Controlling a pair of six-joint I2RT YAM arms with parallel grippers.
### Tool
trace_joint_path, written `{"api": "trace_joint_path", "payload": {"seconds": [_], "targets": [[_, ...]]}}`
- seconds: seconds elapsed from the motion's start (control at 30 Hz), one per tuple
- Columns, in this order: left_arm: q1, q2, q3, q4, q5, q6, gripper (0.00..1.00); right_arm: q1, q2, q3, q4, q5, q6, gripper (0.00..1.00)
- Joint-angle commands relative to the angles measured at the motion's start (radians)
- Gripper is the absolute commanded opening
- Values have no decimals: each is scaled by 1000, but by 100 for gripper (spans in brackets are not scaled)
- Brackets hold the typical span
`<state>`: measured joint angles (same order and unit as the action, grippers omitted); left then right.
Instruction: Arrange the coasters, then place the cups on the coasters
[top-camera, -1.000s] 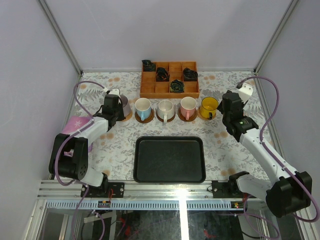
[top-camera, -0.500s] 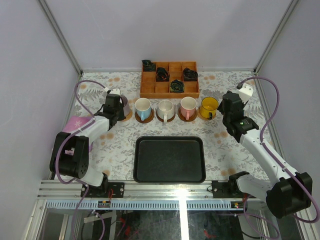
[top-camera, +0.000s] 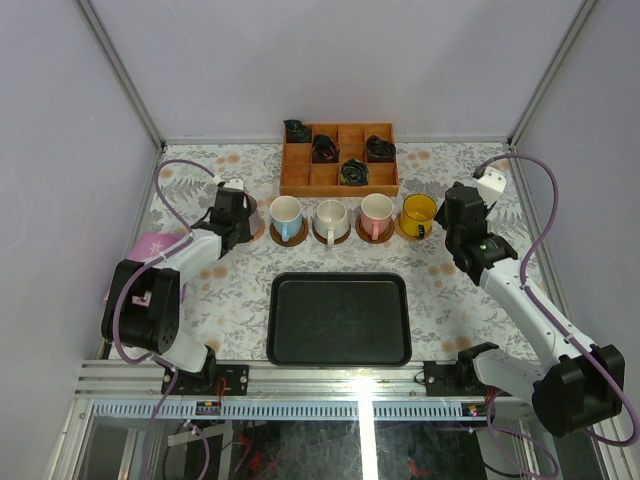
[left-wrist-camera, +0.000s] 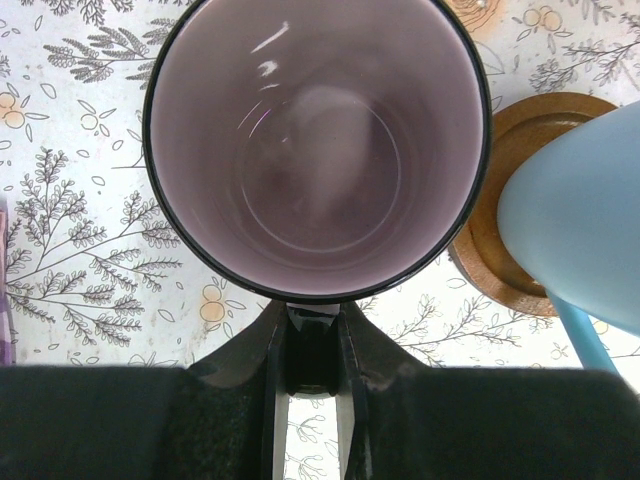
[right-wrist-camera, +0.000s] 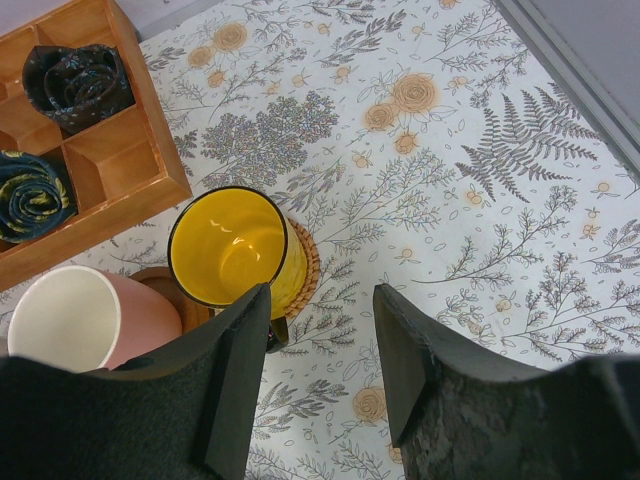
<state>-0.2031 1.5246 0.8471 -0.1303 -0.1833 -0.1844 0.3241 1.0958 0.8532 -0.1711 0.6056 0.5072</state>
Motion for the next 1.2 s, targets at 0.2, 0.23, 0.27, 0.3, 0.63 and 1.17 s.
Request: {"api": "trace_joint_path", "payload": {"seconds": [0.2, 0.23, 0.27, 0.3, 0.63, 1.17], "targets": [[-7, 1, 51, 66, -39, 15, 0, -4, -4, 2, 32, -29, 0, 53], [-7, 0, 49, 66, -36, 14, 0, -4, -4, 4, 33, -29, 0, 53], [-7, -1, 49, 65, -35, 13, 0, -4, -3, 3, 34, -30, 1, 53], [-7, 0, 49, 64, -33, 13, 0, -4, -4, 2, 34, -32, 1, 53], [-9, 15, 49, 54, -22, 10, 0, -4, 2, 3, 35, -47, 4, 53], [-35, 26, 72, -5, -86, 8, 7, -4, 2, 5, 37, -61, 3, 53]]}}
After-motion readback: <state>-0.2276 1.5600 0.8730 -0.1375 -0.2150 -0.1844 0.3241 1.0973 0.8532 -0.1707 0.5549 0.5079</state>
